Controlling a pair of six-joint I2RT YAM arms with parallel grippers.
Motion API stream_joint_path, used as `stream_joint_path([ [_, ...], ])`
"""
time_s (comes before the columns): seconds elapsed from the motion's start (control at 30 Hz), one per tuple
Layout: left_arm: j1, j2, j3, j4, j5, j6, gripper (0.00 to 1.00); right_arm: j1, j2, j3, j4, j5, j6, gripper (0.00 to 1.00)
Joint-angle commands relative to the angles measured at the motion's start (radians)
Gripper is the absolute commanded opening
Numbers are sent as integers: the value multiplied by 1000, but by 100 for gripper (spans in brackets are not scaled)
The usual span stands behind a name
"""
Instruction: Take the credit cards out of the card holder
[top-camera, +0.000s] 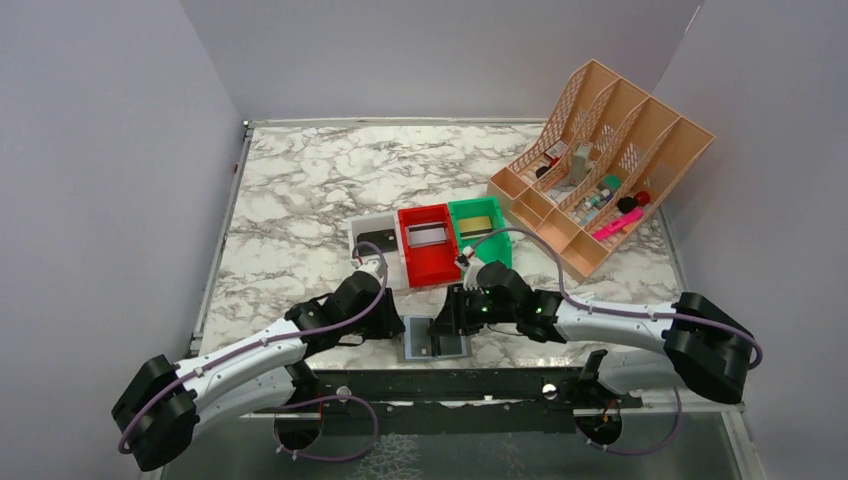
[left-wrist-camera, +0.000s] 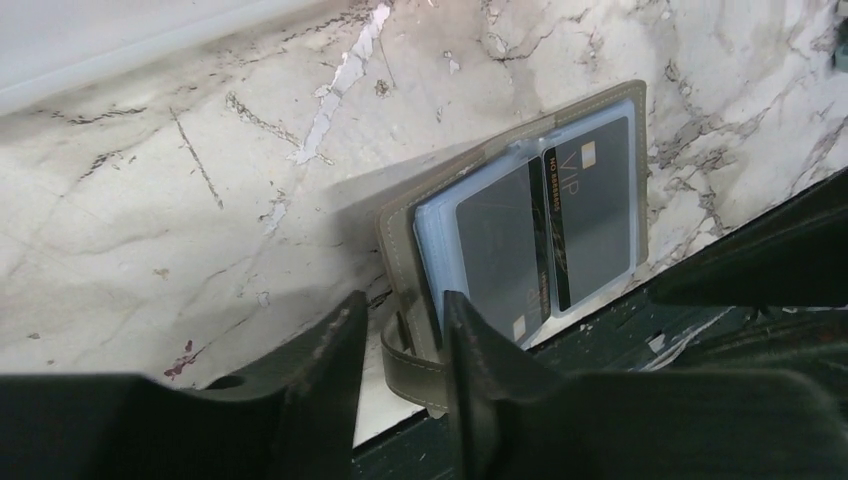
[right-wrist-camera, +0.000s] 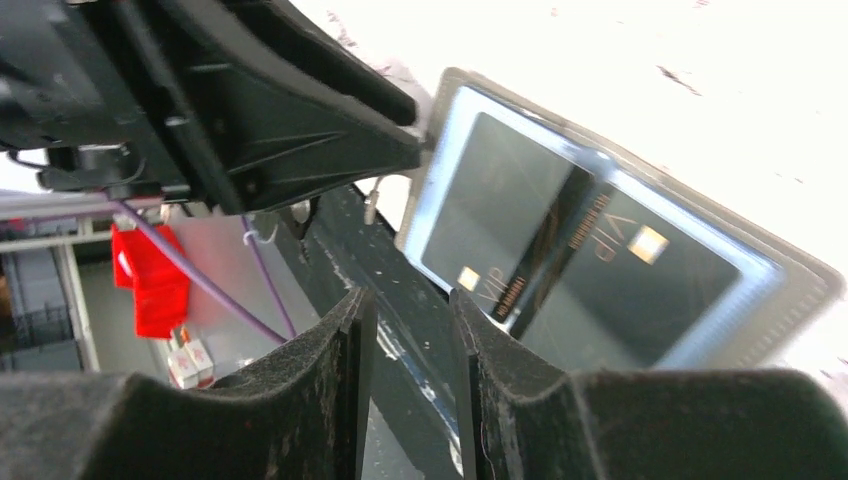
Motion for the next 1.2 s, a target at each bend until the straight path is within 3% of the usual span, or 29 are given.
stream_joint_path([
  [0.0, -8, -34, 37, -35, -47, -1, 46, 5, -65, -50, -82, 128, 32, 39],
  [0.13, -8, -53, 88, -76, -88, 4, 58, 5, -80, -78, -64, 127, 50, 39],
  [0.63, -8, 77, 114, -13, 2, 69, 64, 5, 42, -71, 78, 42, 79, 39],
  [1.03, -11, 118, 72, 12, 31, 92, 60, 5, 167, -40, 88, 42, 95, 38],
  [1.17, -12, 116, 77, 4, 17, 101, 51, 5, 178, -48, 74, 71, 107, 37],
])
